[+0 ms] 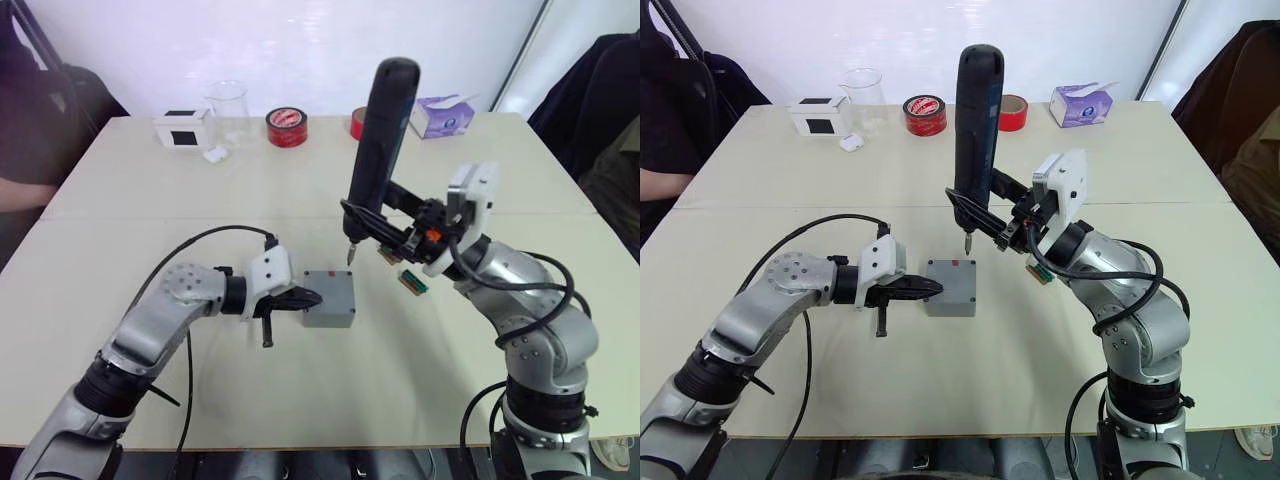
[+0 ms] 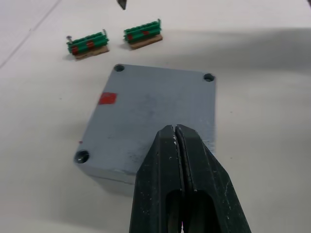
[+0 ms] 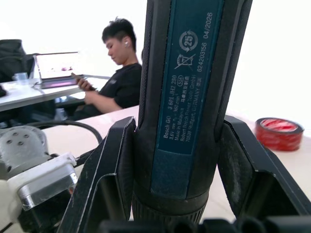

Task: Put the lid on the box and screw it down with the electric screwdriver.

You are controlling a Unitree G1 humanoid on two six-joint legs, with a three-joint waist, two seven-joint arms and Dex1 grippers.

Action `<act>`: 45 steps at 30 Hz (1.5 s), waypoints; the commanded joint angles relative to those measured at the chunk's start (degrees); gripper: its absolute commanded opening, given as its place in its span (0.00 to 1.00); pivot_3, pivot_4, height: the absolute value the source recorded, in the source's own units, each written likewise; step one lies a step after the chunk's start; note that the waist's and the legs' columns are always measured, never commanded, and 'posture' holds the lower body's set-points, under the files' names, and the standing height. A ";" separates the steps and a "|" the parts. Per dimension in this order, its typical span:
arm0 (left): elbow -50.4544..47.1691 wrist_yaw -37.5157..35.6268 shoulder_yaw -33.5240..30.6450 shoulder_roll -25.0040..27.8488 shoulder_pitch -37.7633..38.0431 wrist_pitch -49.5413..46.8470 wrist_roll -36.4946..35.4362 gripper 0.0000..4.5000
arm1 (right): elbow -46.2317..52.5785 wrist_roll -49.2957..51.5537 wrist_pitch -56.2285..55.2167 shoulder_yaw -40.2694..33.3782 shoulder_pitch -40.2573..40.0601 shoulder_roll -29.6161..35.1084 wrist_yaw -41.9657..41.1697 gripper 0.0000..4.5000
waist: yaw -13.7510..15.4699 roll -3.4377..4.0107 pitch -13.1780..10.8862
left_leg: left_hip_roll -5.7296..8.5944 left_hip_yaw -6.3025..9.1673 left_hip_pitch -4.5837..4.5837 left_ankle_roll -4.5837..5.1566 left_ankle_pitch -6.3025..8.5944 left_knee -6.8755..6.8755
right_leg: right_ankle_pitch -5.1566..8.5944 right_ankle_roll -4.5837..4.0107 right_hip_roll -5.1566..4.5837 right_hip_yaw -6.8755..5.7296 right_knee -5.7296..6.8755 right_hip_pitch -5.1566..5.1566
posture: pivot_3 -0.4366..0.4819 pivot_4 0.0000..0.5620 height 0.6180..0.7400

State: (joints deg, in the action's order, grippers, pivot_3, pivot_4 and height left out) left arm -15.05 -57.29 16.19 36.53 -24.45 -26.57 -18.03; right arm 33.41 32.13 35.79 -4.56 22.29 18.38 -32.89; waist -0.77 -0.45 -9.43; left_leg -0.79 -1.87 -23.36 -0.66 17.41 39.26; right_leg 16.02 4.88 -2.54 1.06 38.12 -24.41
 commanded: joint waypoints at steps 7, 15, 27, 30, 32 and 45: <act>2.39 0.85 -0.16 -2.35 0.33 0.83 1.19 0.00 | -3.51 -3.32 -9.69 2.20 -1.77 0.25 -0.94 0.41 | 0.00 0.00 0.00 | 0.00 0.01 0.01 0.00 -0.01 0.01 | 0.00 0.00 0.00 0.00 0.01 0.01 | 0.48 0.27 1.00; 2.74 1.16 -0.25 -2.51 0.97 0.83 1.64 0.00 | -6.60 -4.60 -13.32 3.48 -2.53 -0.03 -1.05 0.41 | 0.01 0.00 0.00 | 0.00 0.00 0.01 0.00 -0.01 0.01 | 0.00 0.00 -0.01 0.00 0.01 0.02 | 0.48 0.27 1.00; 3.83 0.66 -0.28 -1.98 1.41 1.50 2.02 0.00 | -9.86 -6.92 -16.86 4.99 -2.29 -0.42 -0.80 0.41 | 0.01 0.00 0.00 | 0.00 0.00 0.04 0.00 -0.01 0.01 | 0.00 0.00 0.00 0.00 0.02 0.04 | 0.48 0.27 1.00; 4.03 0.53 -0.30 -1.89 1.37 1.62 2.02 0.00 | -10.24 -7.48 -17.51 5.25 -2.74 -0.13 -1.04 0.41 | 0.00 0.00 0.00 | 0.00 0.00 0.05 -0.01 -0.02 0.01 | 0.00 0.00 0.00 0.00 0.03 0.05 | 0.48 0.27 1.00; 4.09 0.44 -0.34 -1.84 1.34 1.59 2.03 0.00 | -10.47 -8.05 -17.90 5.59 -3.20 0.24 -1.22 0.41 | 0.00 0.00 0.00 | 0.00 0.00 0.06 -0.01 -0.02 0.01 | 0.00 0.00 0.00 0.00 0.03 0.05 | 0.48 0.27 1.00; 5.83 0.54 0.13 -2.13 1.69 1.98 3.16 0.00 | -15.12 -10.16 -14.49 7.84 -6.59 -0.12 1.18 0.41 | -0.10 -0.05 0.10 | -0.03 0.01 1.29 0.06 0.02 -0.14 | 0.05 -0.02 0.02 -0.01 -0.16 1.34 | 0.48 0.27 1.00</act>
State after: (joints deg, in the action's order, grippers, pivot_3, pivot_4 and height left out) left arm -10.69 -56.86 15.91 33.79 -23.95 -24.17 -16.39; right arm 20.92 22.75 18.58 2.73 16.79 18.43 -32.76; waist -0.87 -0.49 -9.33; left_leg -0.82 -1.86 -22.01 -0.60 17.43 39.12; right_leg 16.07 4.86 -2.52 1.05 37.96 -23.02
